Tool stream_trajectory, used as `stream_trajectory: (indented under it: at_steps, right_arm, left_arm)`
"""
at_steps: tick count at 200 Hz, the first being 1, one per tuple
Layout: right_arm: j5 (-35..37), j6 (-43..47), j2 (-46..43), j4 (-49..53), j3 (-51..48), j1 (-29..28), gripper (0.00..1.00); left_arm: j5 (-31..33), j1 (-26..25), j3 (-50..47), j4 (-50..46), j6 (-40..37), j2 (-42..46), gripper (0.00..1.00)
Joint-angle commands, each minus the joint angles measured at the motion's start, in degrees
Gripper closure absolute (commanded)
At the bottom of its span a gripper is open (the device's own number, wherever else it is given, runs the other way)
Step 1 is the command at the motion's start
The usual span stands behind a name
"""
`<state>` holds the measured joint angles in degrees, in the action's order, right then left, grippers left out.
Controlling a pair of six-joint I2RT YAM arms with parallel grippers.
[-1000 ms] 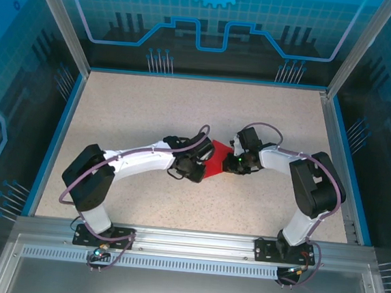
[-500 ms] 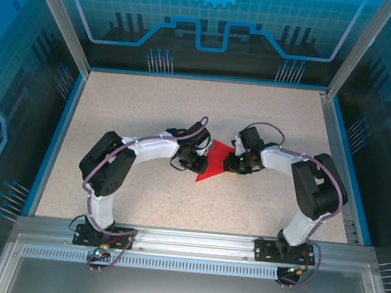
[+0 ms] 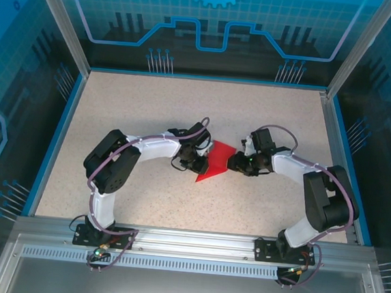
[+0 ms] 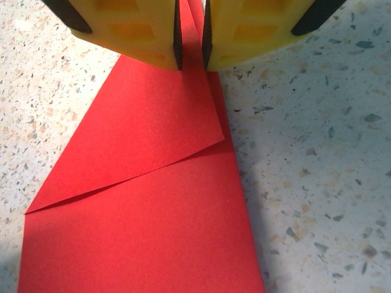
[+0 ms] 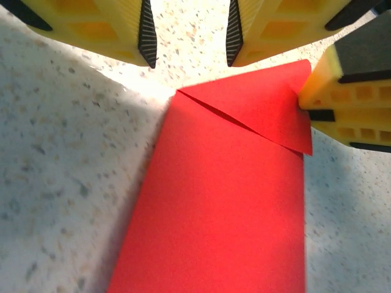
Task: Fold a paper plane with a square sheet of paper (pick it up from the middle)
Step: Third fold the triangle at the center of the table.
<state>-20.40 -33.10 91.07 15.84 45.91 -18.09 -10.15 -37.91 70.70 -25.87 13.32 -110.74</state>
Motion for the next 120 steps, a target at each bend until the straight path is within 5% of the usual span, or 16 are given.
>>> stream_trajectory:
  at_steps: [1, 120]
  right_arm:
    - [-2.89, -3.26, -0.64, -1.03, -1.58, 0.68, 0.6]
    - [-9.14, -8.18, 5.71, -10.09, -0.8, 0.23, 0.6]
  left_arm:
    - [-0.55, 0.72, -0.24, 1.34, -1.18, -0.69, 0.81]
    - [-0.97, 1.44, -2.45, 1.7, -1.72, -1.85, 0.85]
